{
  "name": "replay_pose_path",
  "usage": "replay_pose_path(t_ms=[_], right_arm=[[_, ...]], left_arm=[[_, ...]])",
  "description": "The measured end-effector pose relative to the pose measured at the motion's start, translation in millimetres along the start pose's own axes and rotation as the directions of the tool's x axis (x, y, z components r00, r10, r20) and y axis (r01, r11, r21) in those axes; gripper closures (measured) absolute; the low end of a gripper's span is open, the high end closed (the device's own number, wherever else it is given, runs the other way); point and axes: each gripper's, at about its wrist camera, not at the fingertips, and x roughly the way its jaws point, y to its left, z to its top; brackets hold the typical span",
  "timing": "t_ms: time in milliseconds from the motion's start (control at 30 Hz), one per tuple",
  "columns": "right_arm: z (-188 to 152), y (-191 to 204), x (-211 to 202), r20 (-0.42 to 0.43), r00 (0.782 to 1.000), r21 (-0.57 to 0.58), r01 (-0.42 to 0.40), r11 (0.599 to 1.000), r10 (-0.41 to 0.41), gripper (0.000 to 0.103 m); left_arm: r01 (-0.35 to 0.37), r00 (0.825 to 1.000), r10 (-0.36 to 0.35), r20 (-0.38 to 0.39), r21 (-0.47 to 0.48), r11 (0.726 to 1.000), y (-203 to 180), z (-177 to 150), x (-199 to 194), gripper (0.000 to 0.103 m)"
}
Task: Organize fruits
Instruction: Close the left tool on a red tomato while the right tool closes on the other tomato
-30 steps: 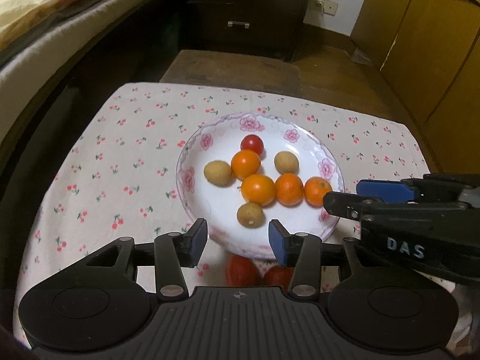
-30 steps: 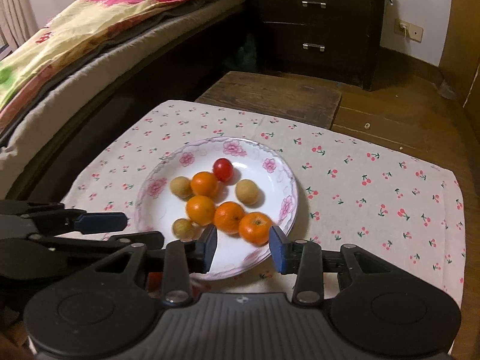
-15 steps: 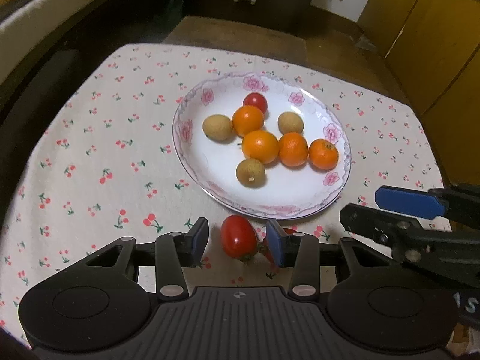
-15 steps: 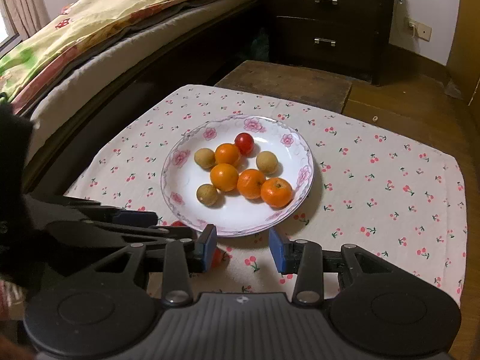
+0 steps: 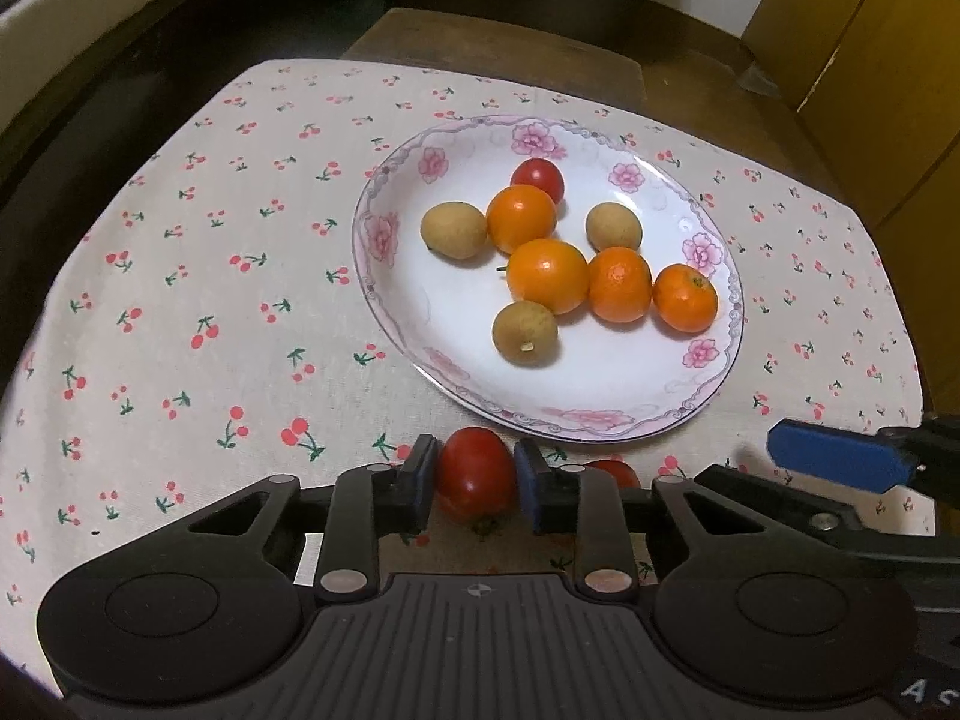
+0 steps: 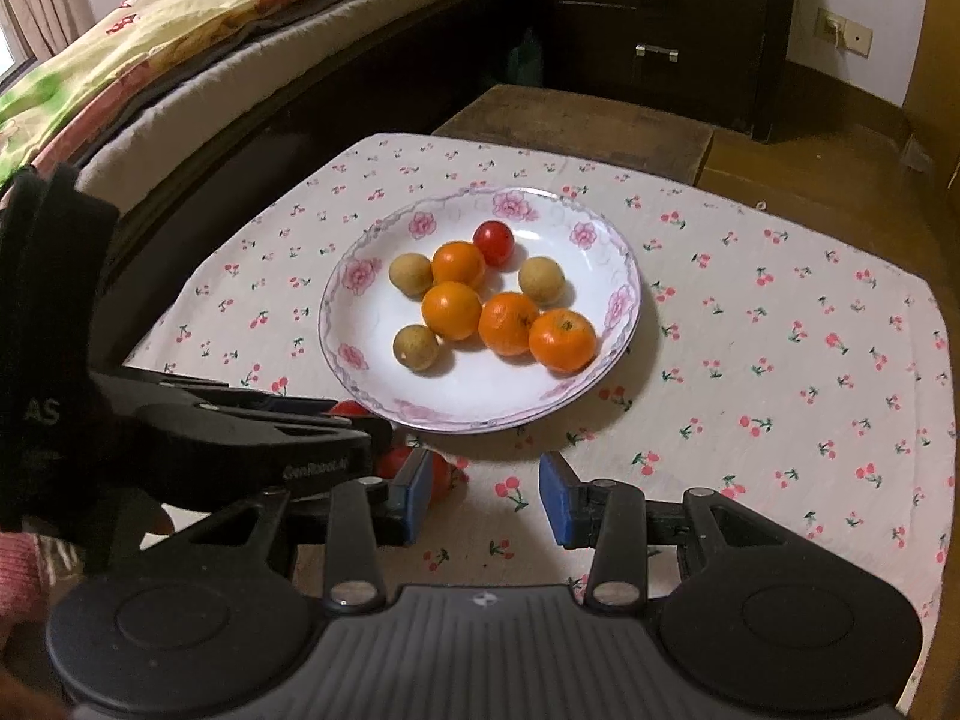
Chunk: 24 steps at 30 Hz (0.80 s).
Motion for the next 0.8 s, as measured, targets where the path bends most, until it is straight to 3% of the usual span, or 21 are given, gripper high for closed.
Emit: replay_pose_path(t_ms=[400,800], right_arm=[[5.9,13.4,28.0,-0.055,0.998,0.016,-0.017,1.000,0.018,0.062],[11.7,19.0,46.0,-0.060,0.994,0.081,-0.086,0.993,0.090,0.061]], left_arm=[[0.003,1.000,-0.003,0.012,0.003,1.000,20.7,-5.3,-16.9,0.068],[-0.004,1.000,0.004,0.007,-0.039,0.999,42.1,-6.8,-18.6,0.068]])
